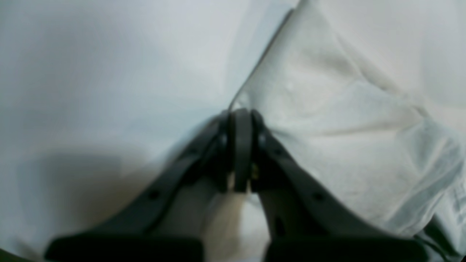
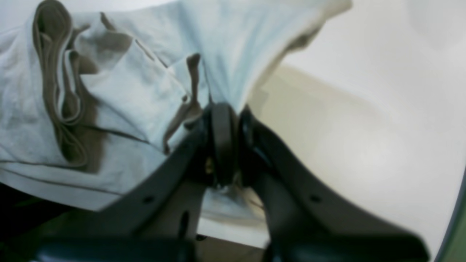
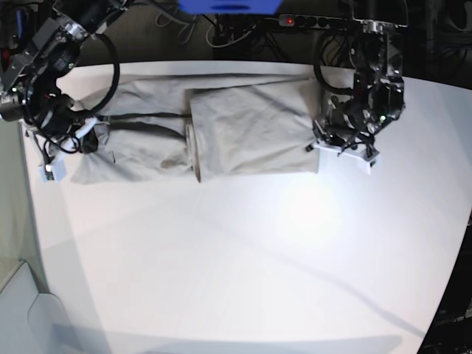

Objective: Layout the t-shirt on the table in an organized manner, then fold the t-shirt properly

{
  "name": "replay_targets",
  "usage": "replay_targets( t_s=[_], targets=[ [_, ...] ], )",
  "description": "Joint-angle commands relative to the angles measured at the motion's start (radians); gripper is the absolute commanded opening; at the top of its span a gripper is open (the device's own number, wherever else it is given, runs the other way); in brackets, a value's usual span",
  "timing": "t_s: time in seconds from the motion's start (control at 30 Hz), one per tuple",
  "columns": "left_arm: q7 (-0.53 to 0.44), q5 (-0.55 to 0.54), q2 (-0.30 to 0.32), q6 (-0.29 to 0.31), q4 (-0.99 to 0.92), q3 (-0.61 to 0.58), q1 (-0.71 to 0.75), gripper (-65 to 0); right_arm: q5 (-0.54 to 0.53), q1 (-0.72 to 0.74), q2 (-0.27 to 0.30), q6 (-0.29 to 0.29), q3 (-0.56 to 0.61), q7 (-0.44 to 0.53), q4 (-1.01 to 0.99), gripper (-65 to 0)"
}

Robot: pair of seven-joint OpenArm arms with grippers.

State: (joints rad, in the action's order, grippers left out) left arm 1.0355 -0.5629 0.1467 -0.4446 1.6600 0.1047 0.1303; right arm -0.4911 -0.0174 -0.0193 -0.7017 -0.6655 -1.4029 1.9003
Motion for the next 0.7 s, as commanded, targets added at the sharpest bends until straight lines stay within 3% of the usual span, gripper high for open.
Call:
replay_targets(
  t_s=[0.0,0.07,0.23,0.27,0.47,0.6,0.67],
  targets=[
    [0.002,-0.015,0.004,-0.021,0.018,0.003,-0.01,-63.8,-0.016,0.01,0.008,0.004,-0.001,0.018,0.018,-65.0],
    [0.009,-0.015,0.004,-0.021,0.024,0.003,-0.01,-58.9,-0.016,0.01,0.009,0.004,0.0,0.018,0.018,-65.0],
    [0.012,-0.016,0.004,-0.023,0.029,0.0,0.001,-36.5,-0.017,0.012,0.009,0.004,0.0,0.014,0.018,-65.0],
    [0.012,-0.016,0.004,-0.021,0.038,0.0,0.001,-35.2,-0.017,0.012,0.009,0.004,0.0,0.014,0.018,-65.0],
    [0.012,-0.016,0.006,-0.021,0.095,0.002,0.009,-43.6,-0.021,0.01,0.009,0.004,0.039,0.014,0.023,-65.0],
    [0.012,-0.016,0.012,-0.024,0.154,0.011,0.032,-44.4,-0.021,0.006,0.009,0.004,0.085,0.014,0.025,-65.0],
    [0.012,-0.016,0.006,-0.023,0.19,0.071,0.048,-44.5,-0.021,0.004,0.006,0.004,0.102,0.014,0.025,-65.0]
  ],
)
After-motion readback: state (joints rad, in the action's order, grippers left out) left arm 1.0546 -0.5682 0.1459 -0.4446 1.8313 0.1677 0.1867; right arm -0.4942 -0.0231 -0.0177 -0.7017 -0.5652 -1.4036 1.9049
